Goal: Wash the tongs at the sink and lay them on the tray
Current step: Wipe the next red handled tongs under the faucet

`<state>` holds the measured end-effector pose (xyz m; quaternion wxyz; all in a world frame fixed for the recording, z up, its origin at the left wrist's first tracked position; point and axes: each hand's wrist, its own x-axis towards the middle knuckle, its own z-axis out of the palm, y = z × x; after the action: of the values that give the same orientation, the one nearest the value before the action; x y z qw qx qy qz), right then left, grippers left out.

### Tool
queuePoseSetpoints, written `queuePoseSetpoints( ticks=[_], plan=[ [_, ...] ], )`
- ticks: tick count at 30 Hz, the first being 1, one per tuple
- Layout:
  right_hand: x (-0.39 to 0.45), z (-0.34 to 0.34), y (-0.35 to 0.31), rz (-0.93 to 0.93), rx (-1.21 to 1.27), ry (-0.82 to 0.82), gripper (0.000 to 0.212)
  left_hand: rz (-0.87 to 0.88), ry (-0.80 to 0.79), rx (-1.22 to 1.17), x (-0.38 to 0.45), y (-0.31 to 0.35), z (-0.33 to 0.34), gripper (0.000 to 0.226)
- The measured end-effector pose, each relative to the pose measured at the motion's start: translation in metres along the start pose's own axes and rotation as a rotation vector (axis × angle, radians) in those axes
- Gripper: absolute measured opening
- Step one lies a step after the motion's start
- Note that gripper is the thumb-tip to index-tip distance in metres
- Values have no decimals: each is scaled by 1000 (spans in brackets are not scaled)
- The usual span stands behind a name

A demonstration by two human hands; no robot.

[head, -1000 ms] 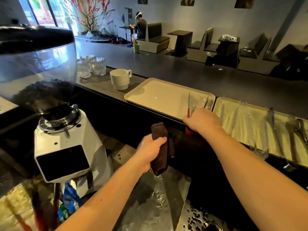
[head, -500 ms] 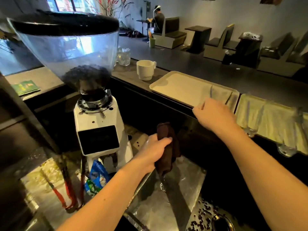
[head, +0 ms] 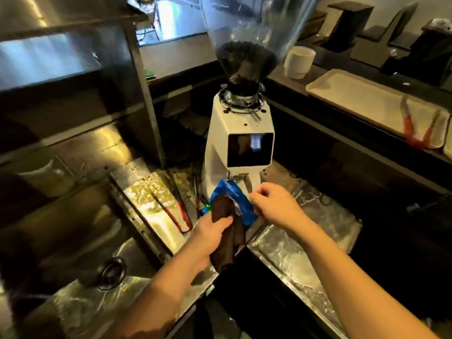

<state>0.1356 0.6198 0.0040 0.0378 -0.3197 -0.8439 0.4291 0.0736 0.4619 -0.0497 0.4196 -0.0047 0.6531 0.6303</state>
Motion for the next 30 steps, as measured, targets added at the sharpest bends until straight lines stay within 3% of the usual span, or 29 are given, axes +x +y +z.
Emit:
queuePoseSetpoints(
  ticks=[4, 8, 17, 22, 26, 30],
  plan=[
    [-2, 67, -1, 61, -24, -87, 22, -81, 125, -97, -1, -31, -61, 10],
    [14, 112, -2, 100, -40, -155, 14, -134, 214, -104, 11, -44, -97, 15],
    [82, 192, -3, -143, -469, -290, 27, -201, 426, -75, 38, -46, -124, 3],
    [105, 239, 5, -305, -631, -340, 34, -280, 569, -165, 53, -39, -124, 29],
    [119, 264, 9, -164, -415, -253, 44, -253, 715, -170, 57, -44, -136, 7],
    [123, 274, 17, -168, -373, -245, 39, -245, 724, -183, 53, -50, -148, 18]
  ],
)
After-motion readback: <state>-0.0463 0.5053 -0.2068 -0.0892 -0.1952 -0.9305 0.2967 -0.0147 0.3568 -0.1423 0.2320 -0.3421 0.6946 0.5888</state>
